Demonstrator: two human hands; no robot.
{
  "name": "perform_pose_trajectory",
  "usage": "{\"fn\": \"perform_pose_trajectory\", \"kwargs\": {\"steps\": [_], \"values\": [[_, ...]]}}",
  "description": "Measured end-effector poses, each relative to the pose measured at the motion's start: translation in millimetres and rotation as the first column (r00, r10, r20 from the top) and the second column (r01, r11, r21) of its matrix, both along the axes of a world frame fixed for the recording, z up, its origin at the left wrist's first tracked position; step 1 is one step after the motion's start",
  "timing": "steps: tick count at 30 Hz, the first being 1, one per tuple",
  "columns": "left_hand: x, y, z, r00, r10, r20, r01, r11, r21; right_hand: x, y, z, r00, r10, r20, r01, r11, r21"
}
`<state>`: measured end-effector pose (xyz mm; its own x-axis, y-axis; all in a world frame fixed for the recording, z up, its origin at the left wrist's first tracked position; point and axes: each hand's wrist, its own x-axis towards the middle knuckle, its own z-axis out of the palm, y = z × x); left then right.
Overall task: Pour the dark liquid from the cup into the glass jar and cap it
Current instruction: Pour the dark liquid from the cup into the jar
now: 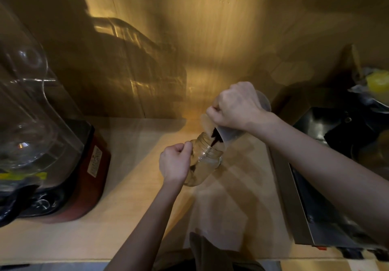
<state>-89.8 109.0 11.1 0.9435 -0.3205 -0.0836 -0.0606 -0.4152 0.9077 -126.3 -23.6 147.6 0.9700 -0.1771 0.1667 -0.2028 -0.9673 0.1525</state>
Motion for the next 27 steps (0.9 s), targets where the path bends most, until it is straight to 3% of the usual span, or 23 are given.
{"fn": "perform_pose_trajectory", "kwargs": {"steps": [10, 15, 27], "values": [[1.0, -2.6, 0.1, 1.000, -0.009, 0.010, 0.009, 1.000, -0.010, -0.9, -0.7, 2.3, 0.999, 0.042, 0.018, -0.042, 0.999, 0.003], [2.8, -6.1, 3.7, 1.000, 0.008, 0.024, -0.008, 1.000, 0.006, -4.7, -0.3, 1.1, 0.988, 0.076, 0.138, -0.080, 0.996, 0.029], [3.5, -5.0, 6.5, 1.000, -0.012, 0.013, 0.012, 1.000, -0.027, -5.4, 1.3, 4.3, 0.989, 0.058, 0.139, -0.059, 0.998, 0.007]]}}
